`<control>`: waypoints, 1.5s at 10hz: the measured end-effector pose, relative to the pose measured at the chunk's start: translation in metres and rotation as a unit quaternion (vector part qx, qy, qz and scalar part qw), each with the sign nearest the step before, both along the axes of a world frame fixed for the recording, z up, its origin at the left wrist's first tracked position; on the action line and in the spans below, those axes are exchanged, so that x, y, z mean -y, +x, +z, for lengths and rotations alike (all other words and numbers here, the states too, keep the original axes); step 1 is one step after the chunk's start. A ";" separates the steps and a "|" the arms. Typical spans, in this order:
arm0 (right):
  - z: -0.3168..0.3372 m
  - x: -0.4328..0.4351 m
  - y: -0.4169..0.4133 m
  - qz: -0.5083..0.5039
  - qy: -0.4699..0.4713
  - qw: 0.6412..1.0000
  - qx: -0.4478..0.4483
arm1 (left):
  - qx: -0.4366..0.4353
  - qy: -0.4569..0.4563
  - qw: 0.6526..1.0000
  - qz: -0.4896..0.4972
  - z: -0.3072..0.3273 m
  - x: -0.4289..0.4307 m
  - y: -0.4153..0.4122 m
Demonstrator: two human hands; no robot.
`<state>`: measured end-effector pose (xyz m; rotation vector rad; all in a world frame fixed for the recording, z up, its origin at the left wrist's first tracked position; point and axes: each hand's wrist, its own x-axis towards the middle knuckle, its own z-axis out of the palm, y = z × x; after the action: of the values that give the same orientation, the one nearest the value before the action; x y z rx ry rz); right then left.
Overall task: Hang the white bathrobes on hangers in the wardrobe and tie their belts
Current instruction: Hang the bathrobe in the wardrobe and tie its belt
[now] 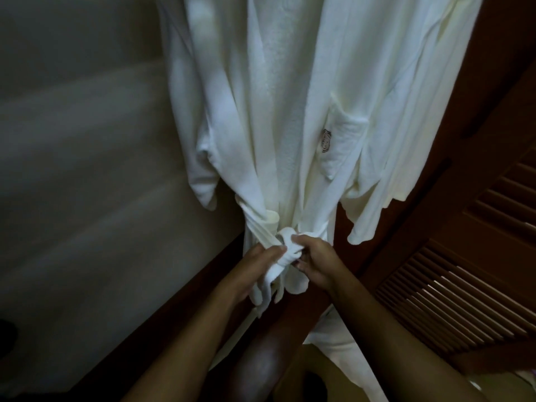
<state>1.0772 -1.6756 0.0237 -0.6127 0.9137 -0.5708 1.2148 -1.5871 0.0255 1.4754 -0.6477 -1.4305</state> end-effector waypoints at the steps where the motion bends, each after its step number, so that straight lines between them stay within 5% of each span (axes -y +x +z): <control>1: 0.002 0.010 -0.002 0.031 -0.054 0.992 -0.112 | 0.037 -0.024 0.998 -0.036 0.003 0.000 -0.001; 4: 0.034 0.017 -0.027 0.122 -0.332 0.892 -0.281 | 0.035 -0.021 0.996 0.081 0.003 0.020 0.001; 5: 0.043 0.015 -0.029 -0.065 -0.473 0.803 -0.356 | 0.077 -0.045 0.992 0.089 0.011 0.024 0.004; 6: 0.063 0.027 -0.010 0.021 -0.546 0.759 -0.355 | 0.137 -0.056 0.987 0.064 0.016 0.027 0.004; 7: 0.071 0.054 0.021 0.291 -0.438 0.715 -0.461 | 0.198 -0.047 0.979 0.026 0.016 0.029 0.002; 8: 0.060 0.067 0.036 0.314 -0.351 0.771 -0.429 | 0.281 -0.036 0.959 0.017 0.010 0.027 0.004; 10: 0.065 0.054 0.023 0.085 -0.262 0.956 -0.097 | 0.277 0.011 0.957 0.079 -0.010 0.016 0.012; 11: 0.083 0.053 0.004 0.017 -0.236 0.971 0.021 | 0.307 0.026 0.947 0.087 -0.017 0.020 0.022; 12: 0.093 0.049 -0.023 -0.036 -0.252 0.967 0.004 | 0.310 0.015 0.945 0.099 -0.019 0.026 0.026; 14: 0.010 0.010 -0.092 -0.105 -0.214 0.935 -0.263 | 0.300 -0.034 0.943 0.138 -0.009 0.034 0.029; 15: -0.037 -0.017 -0.114 -0.043 -0.155 0.934 -0.319 | 0.341 -0.058 0.929 0.130 -0.011 0.036 0.023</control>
<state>0.9629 -1.6585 -0.0131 -1.0827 1.4809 -0.6092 1.2373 -1.6229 0.0141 1.8873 -0.8931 -0.6421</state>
